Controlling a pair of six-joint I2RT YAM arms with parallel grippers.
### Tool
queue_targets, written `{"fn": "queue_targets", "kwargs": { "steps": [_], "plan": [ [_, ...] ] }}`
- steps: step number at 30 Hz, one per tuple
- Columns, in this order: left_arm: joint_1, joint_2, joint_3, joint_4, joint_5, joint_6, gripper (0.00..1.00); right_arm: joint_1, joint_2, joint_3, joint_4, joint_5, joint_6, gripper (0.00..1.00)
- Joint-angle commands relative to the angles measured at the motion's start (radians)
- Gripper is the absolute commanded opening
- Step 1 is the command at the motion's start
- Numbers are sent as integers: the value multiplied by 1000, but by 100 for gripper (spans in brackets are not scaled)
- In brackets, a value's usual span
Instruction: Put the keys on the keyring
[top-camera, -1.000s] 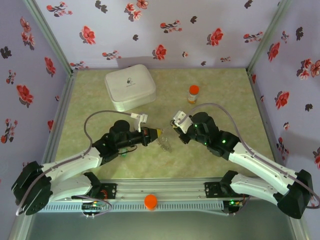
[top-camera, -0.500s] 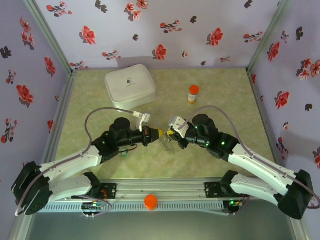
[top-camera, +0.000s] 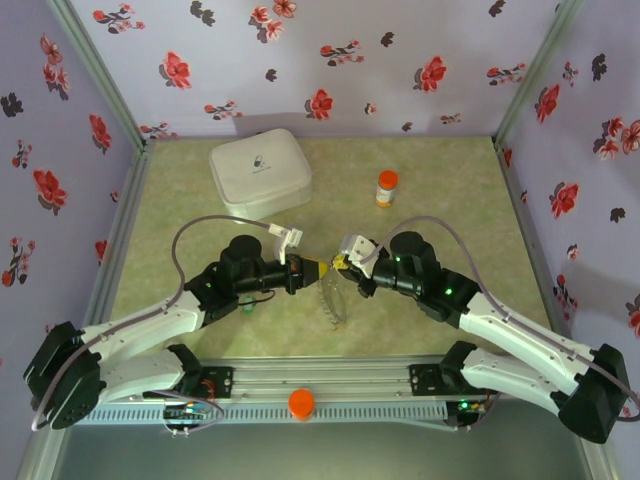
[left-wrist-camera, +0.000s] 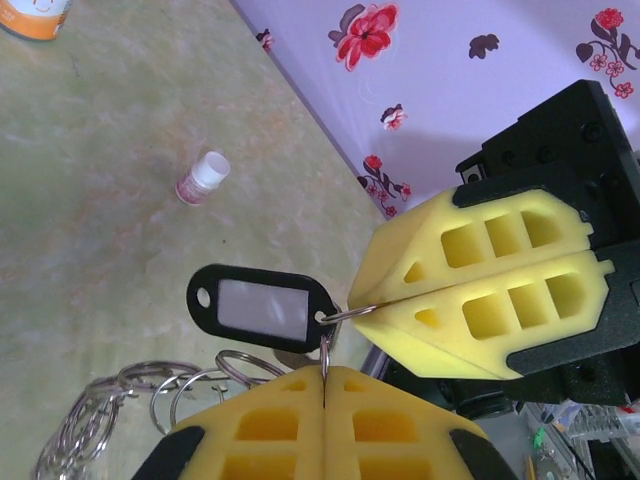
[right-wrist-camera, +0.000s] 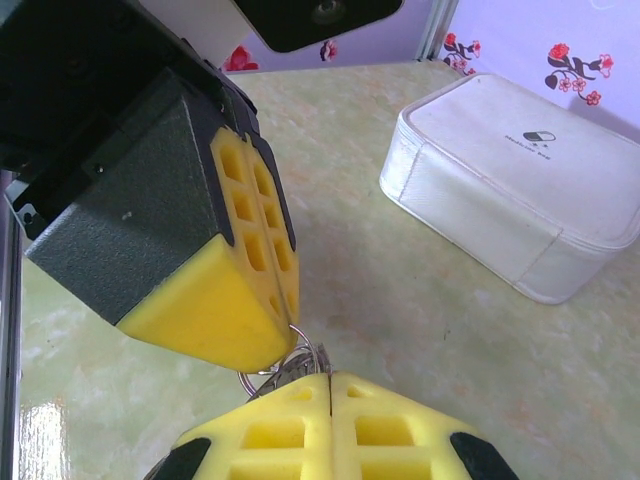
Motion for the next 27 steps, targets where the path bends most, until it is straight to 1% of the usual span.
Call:
{"fn": "queue_targets", "kwargs": {
  "steps": [1, 14, 18, 27],
  "plan": [
    [0, 7, 44, 35, 19, -10, 0, 0, -15, -13, 43, -29, -17, 0],
    [0, 1, 39, 50, 19, -13, 0, 1, -15, -26, 50, -63, 10, 0],
    [1, -1, 39, 54, 27, -22, 0, 1, -14, -29, 47, -64, 5, 0],
    [1, 0, 39, 77, 52, -31, 0, 2, -17, -27, 26, -108, -2, 0]
  ]
}}
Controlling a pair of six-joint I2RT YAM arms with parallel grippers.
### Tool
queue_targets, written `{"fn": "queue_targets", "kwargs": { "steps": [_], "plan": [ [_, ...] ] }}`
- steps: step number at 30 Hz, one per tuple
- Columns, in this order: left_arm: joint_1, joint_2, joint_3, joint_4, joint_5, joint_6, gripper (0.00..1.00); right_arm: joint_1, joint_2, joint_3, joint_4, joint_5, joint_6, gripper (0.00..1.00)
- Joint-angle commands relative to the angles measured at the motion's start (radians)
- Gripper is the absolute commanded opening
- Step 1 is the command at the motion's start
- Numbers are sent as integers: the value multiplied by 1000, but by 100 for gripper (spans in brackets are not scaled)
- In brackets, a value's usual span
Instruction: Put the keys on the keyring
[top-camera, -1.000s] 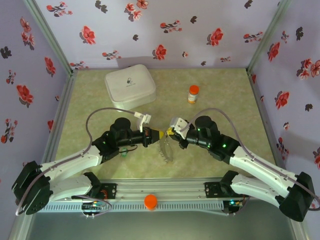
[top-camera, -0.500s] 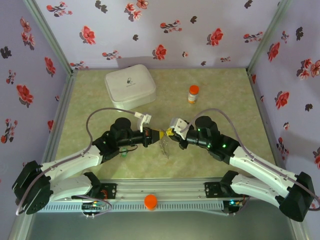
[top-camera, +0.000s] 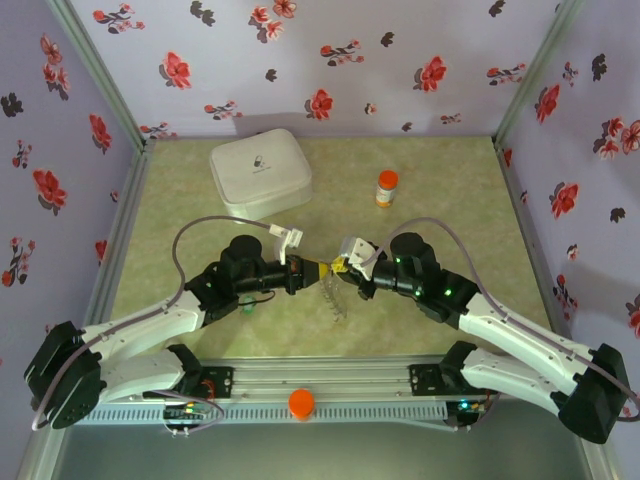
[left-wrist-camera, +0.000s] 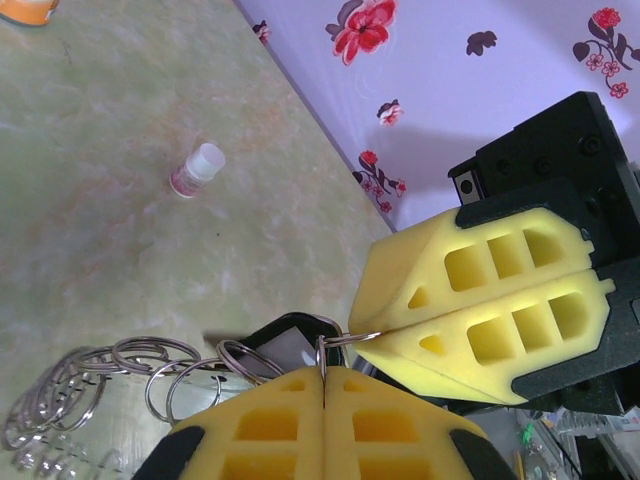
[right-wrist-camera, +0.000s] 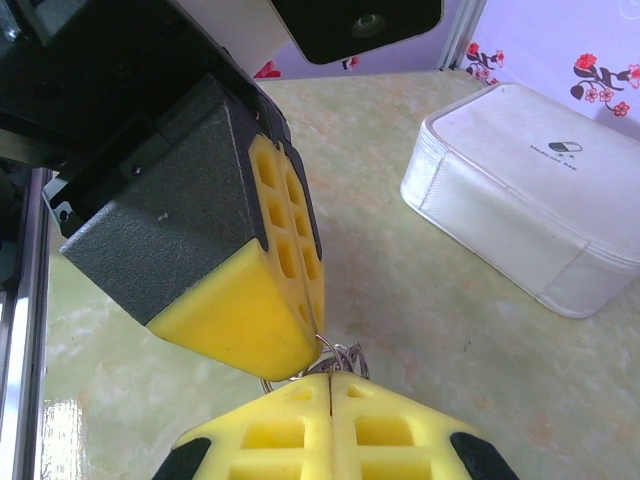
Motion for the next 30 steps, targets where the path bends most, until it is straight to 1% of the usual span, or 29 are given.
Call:
{"fn": "queue_targets", "kwargs": {
  "steps": [1, 6, 16, 30],
  "plan": [
    [1, 1, 41, 75, 42, -11, 0, 1, -18, -8, -2, -63, 0, 0],
    [3, -2, 45, 85, 73, -4, 0, 2, -16, 10, -61, -72, -21, 0],
    [4, -8, 39, 149, 162, -17, 0, 3, -36, 19, -155, -22, -97, 0],
    [10, 0, 8, 214, 177, -28, 0, 2, -94, -2, -128, -94, -122, 0]
  ]
}}
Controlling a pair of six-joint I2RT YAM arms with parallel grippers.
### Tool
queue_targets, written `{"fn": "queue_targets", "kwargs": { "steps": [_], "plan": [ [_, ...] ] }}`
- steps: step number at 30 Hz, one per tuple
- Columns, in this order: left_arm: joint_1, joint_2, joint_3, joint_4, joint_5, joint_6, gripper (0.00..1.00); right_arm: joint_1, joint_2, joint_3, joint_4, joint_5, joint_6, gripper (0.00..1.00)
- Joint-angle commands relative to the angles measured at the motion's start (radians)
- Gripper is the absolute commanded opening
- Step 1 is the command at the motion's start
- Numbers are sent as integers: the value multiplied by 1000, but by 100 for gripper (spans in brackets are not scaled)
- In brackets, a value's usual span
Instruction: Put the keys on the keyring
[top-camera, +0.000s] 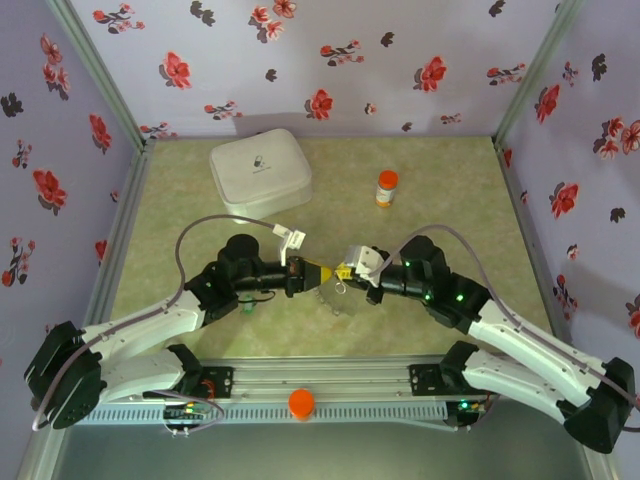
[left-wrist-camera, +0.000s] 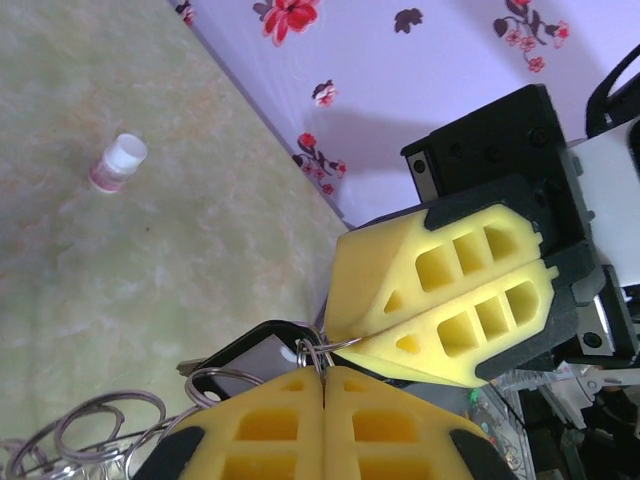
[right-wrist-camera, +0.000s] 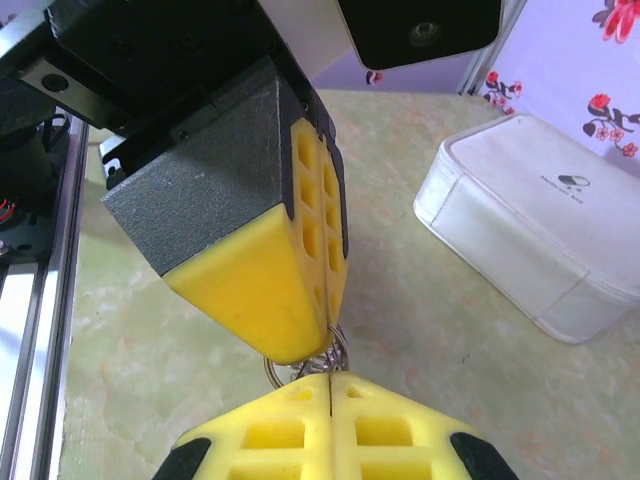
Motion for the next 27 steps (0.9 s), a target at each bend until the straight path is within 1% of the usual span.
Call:
{"fn": "queue_targets", "kwargs": {
  "steps": [1, 7, 15, 22, 27],
  "plan": [
    [6, 2, 5, 142, 42, -15, 0, 4, -7, -14, -35, -63, -31, 0],
    [7, 3, -16, 216, 63, -29, 0, 3, -6, -21, -30, -94, -34, 0],
    [13, 10, -48, 318, 86, -51, 0, -3, -31, -35, -9, -159, 42, 0],
    [18, -2, -71, 364, 89, -63, 0, -7, -62, -34, -69, -172, 62, 0],
    [27, 10, -88, 402, 92, -103, 0, -17, -68, -10, -114, -232, 69, 0]
  ]
}}
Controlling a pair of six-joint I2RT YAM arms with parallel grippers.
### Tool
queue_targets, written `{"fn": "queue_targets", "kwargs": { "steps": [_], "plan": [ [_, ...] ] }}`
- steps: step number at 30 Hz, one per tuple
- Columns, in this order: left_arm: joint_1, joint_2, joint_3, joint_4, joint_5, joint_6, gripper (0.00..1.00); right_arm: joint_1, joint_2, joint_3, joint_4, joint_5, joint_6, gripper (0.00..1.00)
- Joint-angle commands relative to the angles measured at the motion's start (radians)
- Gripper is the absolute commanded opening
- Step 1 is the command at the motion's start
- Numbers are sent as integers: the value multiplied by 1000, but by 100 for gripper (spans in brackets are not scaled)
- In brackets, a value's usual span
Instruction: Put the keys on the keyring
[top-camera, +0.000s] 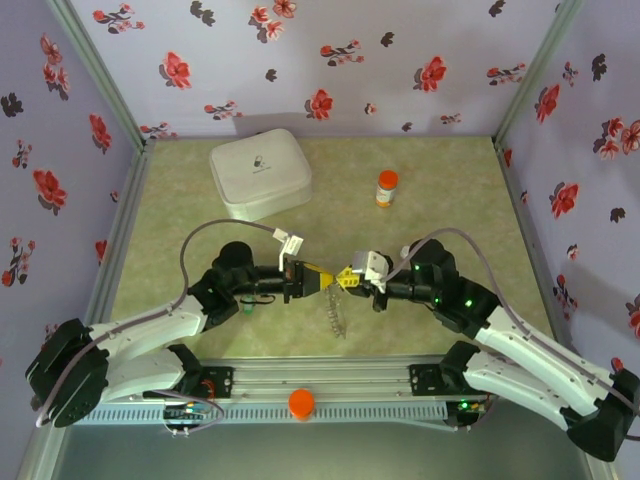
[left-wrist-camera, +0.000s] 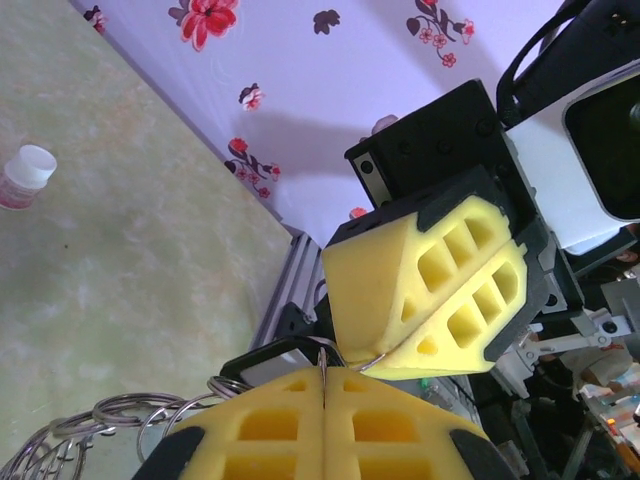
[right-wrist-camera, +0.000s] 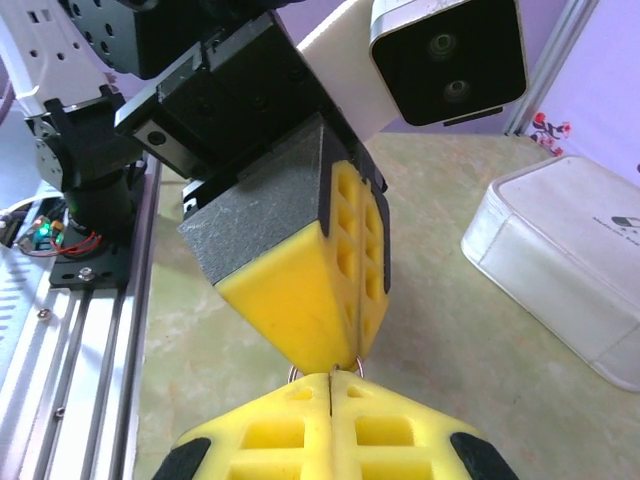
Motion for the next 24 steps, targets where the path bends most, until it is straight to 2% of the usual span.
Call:
{"fn": "queue_targets", "kwargs": {
  "steps": [1, 7, 13, 15, 20, 24],
  "plan": [
    [22, 2, -7, 178, -10, -43, 0, -6, 1, 6, -108, -103, 27, 0],
    [26, 26, -24, 265, -7, -67, 0, -8, 9, -1, -106, -139, 61, 0],
    [29, 31, -24, 267, -13, -53, 0, -9, 6, -33, 16, -146, 149, 0],
    [29, 30, -27, 267, -17, -44, 0, -9, 3, -43, 42, -114, 153, 0],
    [29, -19, -51, 235, -89, 39, 0, -10, -62, -77, 112, 75, 118, 0],
    [31, -37, -43, 179, -127, 58, 0, -10, -72, -86, 179, 120, 99, 0]
  ]
}}
